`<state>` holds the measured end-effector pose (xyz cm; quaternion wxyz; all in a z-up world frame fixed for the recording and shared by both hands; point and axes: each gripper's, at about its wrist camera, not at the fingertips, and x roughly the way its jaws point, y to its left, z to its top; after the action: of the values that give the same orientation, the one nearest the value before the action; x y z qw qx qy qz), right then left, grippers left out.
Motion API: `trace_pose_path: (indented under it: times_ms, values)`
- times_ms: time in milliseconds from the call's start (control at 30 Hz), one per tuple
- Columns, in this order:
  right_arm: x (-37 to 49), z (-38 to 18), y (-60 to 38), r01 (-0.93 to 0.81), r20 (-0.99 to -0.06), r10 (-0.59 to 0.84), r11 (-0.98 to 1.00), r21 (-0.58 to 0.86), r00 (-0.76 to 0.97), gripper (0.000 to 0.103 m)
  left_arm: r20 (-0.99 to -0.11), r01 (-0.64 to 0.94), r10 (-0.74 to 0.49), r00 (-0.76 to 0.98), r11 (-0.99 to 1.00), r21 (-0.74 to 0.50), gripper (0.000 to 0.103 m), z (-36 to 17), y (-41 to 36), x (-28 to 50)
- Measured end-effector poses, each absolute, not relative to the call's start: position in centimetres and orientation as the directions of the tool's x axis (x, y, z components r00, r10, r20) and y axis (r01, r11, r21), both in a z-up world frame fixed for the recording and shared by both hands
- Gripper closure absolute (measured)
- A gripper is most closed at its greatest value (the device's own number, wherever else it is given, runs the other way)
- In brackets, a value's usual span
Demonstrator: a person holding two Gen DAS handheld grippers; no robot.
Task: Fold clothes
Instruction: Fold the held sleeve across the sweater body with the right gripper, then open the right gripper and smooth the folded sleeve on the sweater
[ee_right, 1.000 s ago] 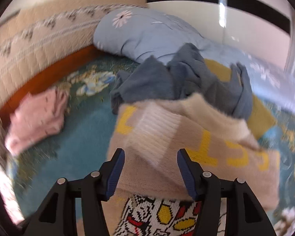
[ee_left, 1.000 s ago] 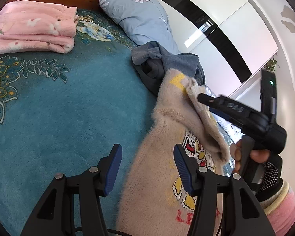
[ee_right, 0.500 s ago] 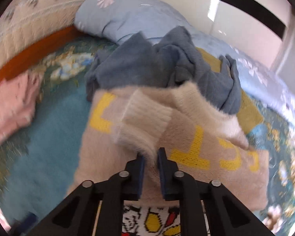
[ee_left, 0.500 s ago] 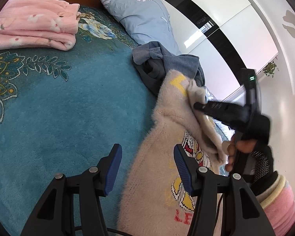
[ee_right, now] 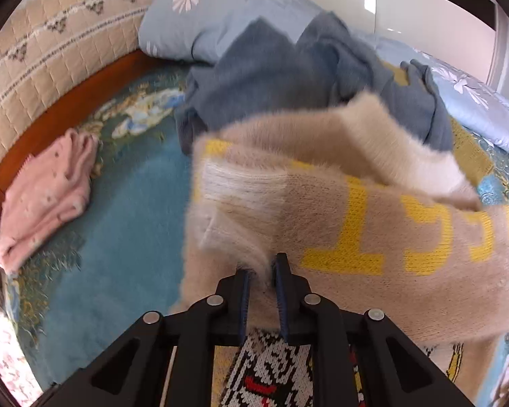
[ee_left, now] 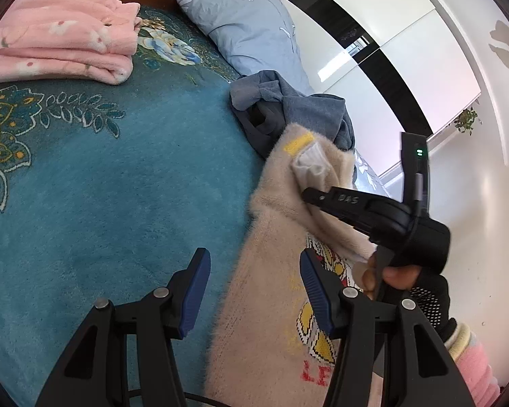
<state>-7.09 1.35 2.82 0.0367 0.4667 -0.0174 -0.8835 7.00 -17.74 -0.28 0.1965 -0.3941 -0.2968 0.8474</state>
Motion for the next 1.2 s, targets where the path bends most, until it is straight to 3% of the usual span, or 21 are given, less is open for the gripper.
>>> trace_pose_path:
  times_ms: [67,133,300,633,1033,1200]
  values:
    - [-6.9,2.7,1.2,0.062,-0.823,-0.118,-0.993,0.101,-0.556,0.071,-0.553,-0.107,0.567,-0.61,-0.751,-0.652,0.047,-0.2,-17.5,7.0]
    - [-6.6,2.8,1.2,0.084,-0.814,-0.185,-0.982,0.167,-0.55,0.04,-0.56,-0.11,0.562,-0.609,-0.759,-0.642,0.047,-0.2,-17.3,7.0]
    - [-4.4,4.9,1.1,0.161,-0.775,-0.315,-0.949,0.271,-0.547,0.038,-0.581,-0.115,0.529,-0.619,-0.793,-0.599,0.047,-0.3,-16.7,7.3]
    - [1.6,8.4,8.9,0.082,-0.72,-0.3,-0.943,0.322,-0.626,0.035,-0.561,-0.197,0.525,-0.64,-0.818,-0.541,0.042,0.1,-15.2,8.8]
    - [12.3,4.1,26.2,-0.276,-0.717,-0.19,-0.833,0.479,-0.671,0.031,-0.586,-0.16,0.488,-0.647,-0.838,-0.521,0.042,-0.4,-15.2,9.2]
    - [13.8,0.5,28.8,-0.302,-0.695,-0.285,-0.746,0.593,-0.66,0.031,-0.62,-0.173,0.508,-0.598,-0.837,-0.52,0.042,-1.3,-14.3,9.1]
